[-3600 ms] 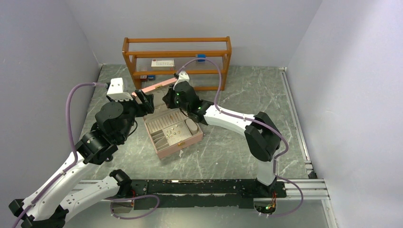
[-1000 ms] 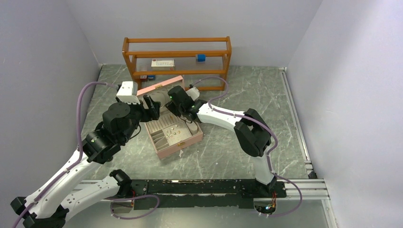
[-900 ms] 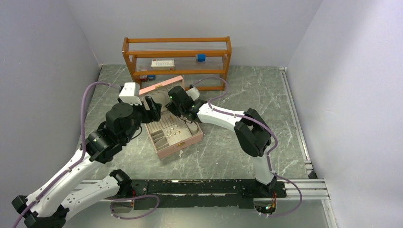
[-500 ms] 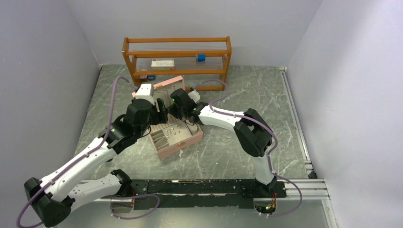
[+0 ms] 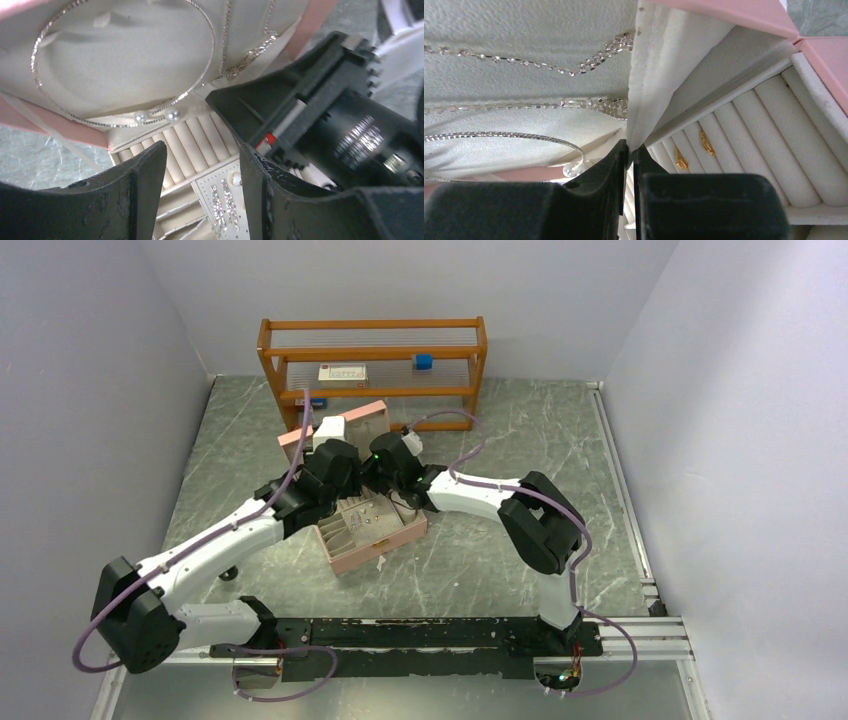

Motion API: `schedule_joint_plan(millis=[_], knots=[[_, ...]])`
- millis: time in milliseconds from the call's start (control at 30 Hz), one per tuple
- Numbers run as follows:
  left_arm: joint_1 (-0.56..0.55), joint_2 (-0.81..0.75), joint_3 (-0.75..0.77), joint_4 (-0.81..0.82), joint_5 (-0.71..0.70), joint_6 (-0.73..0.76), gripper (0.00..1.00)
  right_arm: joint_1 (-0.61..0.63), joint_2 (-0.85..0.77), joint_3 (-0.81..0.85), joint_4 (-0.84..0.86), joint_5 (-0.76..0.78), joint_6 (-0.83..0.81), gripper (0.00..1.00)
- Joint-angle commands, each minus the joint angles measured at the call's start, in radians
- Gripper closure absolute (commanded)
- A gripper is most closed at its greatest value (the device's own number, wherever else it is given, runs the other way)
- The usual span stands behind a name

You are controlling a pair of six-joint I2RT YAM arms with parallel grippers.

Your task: Organize the mixed jewelry

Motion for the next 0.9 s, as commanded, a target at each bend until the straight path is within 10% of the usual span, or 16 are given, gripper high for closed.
schedule_joint_plan(millis=[0, 867], knots=[[0.022, 0.068, 0.061, 0.016, -0.083, -0.057, 0.41, 0.008, -0.043, -0.055, 0.046, -0.069, -0.059, 0.88], [0.184, 0.234, 0.094, 0.215, -0.031, -0.086, 0.52, -0.005, 0.081, 0.054, 0.0, -0.19, -0.142, 0.9]])
